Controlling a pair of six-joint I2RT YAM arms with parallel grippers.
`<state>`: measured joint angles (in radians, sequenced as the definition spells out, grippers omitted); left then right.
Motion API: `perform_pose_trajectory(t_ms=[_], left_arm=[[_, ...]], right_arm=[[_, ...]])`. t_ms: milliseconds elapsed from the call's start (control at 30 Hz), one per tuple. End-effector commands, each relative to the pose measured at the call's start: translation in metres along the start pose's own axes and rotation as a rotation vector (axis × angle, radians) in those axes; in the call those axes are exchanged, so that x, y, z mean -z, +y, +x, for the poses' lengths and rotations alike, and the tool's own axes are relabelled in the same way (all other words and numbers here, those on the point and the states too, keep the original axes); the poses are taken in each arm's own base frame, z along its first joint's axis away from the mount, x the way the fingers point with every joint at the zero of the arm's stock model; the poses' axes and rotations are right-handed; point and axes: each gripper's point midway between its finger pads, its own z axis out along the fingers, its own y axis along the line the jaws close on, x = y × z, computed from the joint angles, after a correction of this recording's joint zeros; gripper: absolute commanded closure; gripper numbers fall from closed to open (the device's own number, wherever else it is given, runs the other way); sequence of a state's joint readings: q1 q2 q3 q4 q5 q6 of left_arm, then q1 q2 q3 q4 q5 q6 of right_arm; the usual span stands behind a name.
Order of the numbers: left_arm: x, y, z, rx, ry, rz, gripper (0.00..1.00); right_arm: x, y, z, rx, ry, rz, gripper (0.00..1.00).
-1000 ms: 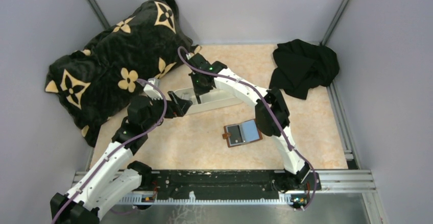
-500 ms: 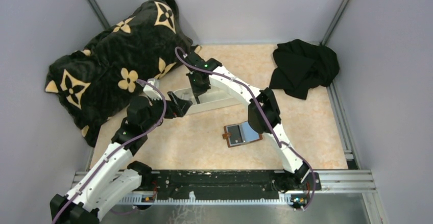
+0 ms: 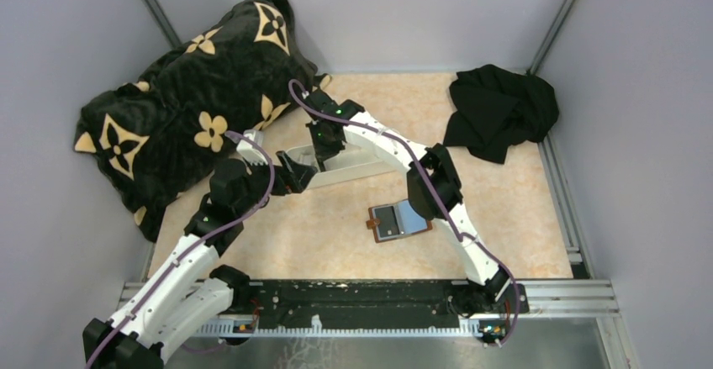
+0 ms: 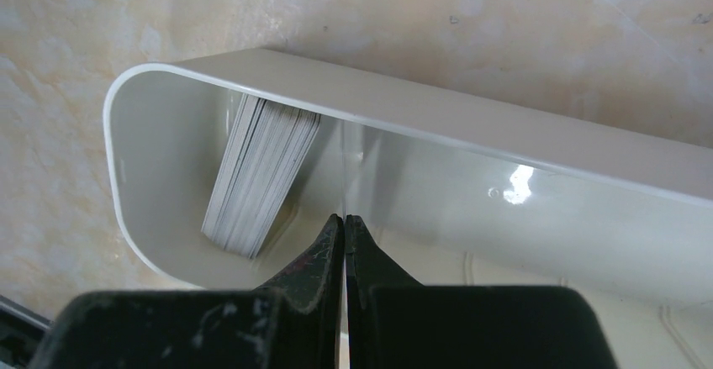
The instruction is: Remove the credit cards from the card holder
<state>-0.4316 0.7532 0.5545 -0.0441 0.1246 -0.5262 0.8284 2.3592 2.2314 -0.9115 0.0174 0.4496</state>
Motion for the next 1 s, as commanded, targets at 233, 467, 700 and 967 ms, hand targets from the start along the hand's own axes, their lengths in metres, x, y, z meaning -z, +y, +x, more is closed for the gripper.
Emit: perform_pose_trajectory(t_ms=[233, 467, 700, 967], left_arm=[[-0.002, -0.007, 0.003, 0.007, 0.003, 0.045, 0.00], [-0.001, -0.009, 0.004, 0.011, 0.004, 0.055, 0.00], [0.000, -0.012, 0.001, -0.004, 0.006, 0.059, 0.00], [-0.004, -0.012, 0.012, 0.016, 0.044, 0.073, 0.00]], right_arm=[[-0.004, 0.035, -0.012, -0.016, -0.052, -0.101, 1.00], [-0.004, 0.048, -0.018, -0.024, -0.067, -0.128, 1.00], [-0.019, 0.061, -0.008, -0.004, -0.056, -0.118, 1.00], [-0.019, 0.081, -0.001, 0.011, -0.071, -0.148, 0.71]])
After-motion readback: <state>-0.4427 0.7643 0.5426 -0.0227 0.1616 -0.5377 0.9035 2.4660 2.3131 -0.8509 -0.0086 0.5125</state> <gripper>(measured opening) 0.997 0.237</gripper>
